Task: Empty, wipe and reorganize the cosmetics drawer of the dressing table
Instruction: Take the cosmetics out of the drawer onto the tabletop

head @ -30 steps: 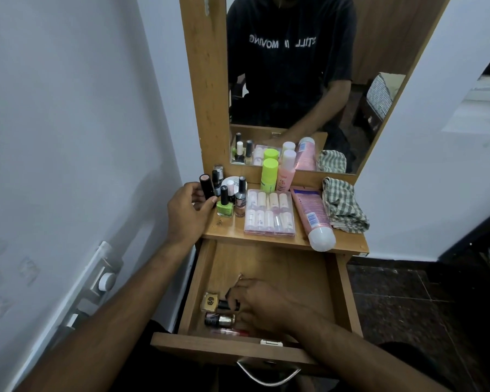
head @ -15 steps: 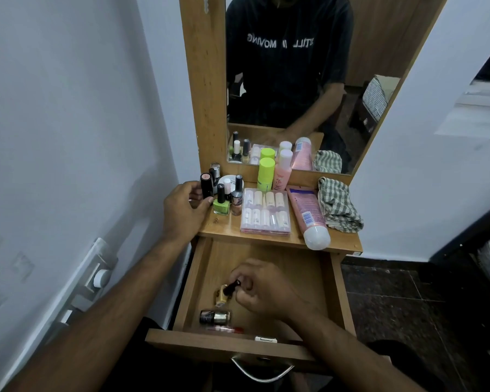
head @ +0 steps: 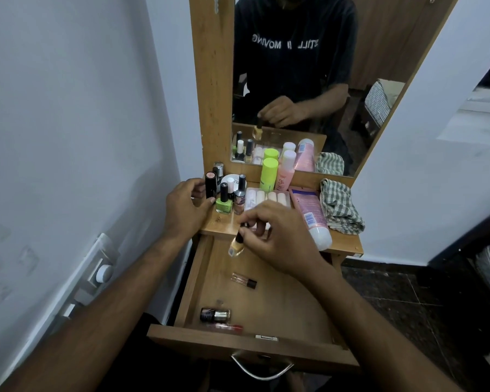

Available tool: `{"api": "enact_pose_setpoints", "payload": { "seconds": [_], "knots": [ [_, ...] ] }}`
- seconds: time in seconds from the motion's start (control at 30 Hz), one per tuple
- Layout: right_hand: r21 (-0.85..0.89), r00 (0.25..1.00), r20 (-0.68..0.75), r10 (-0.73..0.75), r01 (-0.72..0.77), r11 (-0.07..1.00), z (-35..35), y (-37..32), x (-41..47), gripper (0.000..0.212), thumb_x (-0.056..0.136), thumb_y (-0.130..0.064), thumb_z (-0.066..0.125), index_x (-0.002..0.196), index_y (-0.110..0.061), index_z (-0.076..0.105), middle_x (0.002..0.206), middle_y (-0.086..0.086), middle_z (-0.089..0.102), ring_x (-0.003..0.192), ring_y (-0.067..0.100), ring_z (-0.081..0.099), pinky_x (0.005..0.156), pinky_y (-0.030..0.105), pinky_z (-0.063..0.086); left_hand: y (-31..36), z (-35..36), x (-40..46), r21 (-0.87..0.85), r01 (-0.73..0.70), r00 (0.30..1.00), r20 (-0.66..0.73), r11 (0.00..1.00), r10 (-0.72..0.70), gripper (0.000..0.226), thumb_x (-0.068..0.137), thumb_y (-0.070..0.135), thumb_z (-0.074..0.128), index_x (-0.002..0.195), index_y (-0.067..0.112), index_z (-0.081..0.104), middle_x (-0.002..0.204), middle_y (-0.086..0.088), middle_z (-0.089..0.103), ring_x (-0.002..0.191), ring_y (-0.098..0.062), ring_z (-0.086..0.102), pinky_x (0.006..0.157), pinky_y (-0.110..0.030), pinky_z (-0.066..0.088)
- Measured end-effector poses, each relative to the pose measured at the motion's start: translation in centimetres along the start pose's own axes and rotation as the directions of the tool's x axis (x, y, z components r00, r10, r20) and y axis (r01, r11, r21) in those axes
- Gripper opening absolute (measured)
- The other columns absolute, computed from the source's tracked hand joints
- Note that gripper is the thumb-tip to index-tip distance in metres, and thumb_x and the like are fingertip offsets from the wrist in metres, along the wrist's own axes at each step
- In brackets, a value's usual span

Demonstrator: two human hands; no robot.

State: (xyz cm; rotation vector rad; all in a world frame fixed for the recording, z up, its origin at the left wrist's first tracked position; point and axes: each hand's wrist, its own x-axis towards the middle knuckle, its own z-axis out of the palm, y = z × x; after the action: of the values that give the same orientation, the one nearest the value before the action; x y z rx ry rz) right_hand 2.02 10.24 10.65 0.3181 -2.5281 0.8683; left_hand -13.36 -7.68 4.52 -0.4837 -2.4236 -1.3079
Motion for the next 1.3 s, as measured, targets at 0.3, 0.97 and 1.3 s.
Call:
{"api": "enact_pose_setpoints", "payload": {
  "seconds": [0.3, 0.97, 1.3],
  "knots": [
    [-0.094, 0.998, -0.069, 0.007, -0.014, 0.996, -0.4, 0.1, 5.6, 0.008, 0.085, -0.031, 0.075, 0.092, -0.026, 0.074, 0.08, -0.015, 0.065, 0.065, -0.002, 0.056, 0.064, 0.013, 0.045, 0.5, -1.4, -4.0, 0.166, 0.056, 0.997, -0.07, 0.984, -0.045, 0.069, 0.077, 0.025, 0.084, 0.137, 0.013, 0.051, 0.138, -0.009, 0.049, 0.128, -0.027, 0.046, 0.105, -0.041, 0.041],
    [-0.135, 0.989, -0.04, 0.144, -0.148, 0.98, 2.4, 2.6, 6.5, 0.021, 0.084, -0.038, 0.08, 0.099, -0.023, 0.075, 0.079, -0.013, 0.067, 0.072, 0.004, 0.06, 0.064, 0.024, 0.051, 4.5, 2.1, -11.7, 0.043, -0.233, 0.807, 0.566, 0.972, 0.168, 0.003, 0.088, 0.023, 0.071, 0.089, 0.025, 0.07, 0.087, 0.013, 0.066, 0.078, 0.0, 0.06, 0.068, -0.018, 0.051],
    [0.013, 0.978, -0.199, 0.055, -0.054, 0.998, 2.5, 2.0, 0.2, 0.013, 0.092, -0.031, 0.069, 0.087, -0.02, 0.073, 0.063, -0.01, 0.063, 0.055, 0.006, 0.057, 0.053, 0.024, 0.045, 3.9, 1.1, -11.8, 0.249, -0.197, 0.686, 0.726, 0.948, -0.048, 0.008, 0.088, 0.032, 0.072, 0.088, 0.024, 0.071, 0.089, 0.008, 0.072, 0.079, -0.006, 0.065, 0.066, -0.021, 0.045]
  ]
}}
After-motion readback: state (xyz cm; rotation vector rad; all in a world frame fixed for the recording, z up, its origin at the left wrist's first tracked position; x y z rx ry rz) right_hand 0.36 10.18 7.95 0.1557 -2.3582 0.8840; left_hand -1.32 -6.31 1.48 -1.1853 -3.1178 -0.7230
